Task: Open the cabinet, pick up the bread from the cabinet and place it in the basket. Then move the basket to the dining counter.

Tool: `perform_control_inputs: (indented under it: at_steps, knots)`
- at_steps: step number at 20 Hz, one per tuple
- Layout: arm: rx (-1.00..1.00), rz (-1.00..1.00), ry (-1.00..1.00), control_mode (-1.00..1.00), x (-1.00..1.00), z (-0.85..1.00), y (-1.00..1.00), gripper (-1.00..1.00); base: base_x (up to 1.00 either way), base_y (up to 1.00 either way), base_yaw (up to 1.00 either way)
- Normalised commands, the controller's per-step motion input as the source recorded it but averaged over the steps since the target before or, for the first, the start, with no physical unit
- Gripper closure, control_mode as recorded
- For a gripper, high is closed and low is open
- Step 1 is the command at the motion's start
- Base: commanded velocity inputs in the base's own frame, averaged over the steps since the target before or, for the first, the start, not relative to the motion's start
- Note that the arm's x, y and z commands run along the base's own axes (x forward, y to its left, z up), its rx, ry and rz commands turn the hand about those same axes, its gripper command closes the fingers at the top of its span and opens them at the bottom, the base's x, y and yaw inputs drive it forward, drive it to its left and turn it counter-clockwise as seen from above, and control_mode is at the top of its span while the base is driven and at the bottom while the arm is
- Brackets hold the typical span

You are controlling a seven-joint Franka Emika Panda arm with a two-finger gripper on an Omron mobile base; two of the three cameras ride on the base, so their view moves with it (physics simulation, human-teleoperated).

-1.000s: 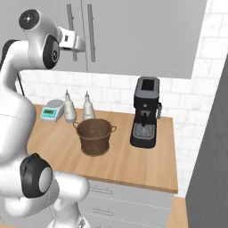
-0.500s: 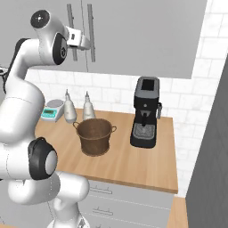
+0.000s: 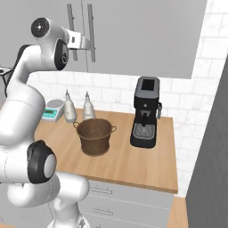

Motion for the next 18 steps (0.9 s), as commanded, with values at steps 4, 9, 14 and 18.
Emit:
perform_control_inputs:
  at_steps: [4, 9, 14, 18]
  knots:
    - [0.00, 0.00, -0.01, -1.00, 0.67, -0.03, 0.00, 1.00, 0.00, 0.00, 0.00]
    - [0.04, 0.00, 0.03, -1.00, 0.03, 0.05, 0.03, 1.00, 0.00, 0.00, 0.00]
    - [0.01, 0.00, 0.00, -1.00, -0.15, 0.00, 0.13, 1.00, 0.00, 0.00, 0.00]
    - [0.00, 0.00, -0.01, -1.00, -0.70, 0.11, 0.12, 1.00, 0.00, 0.00, 0.00]
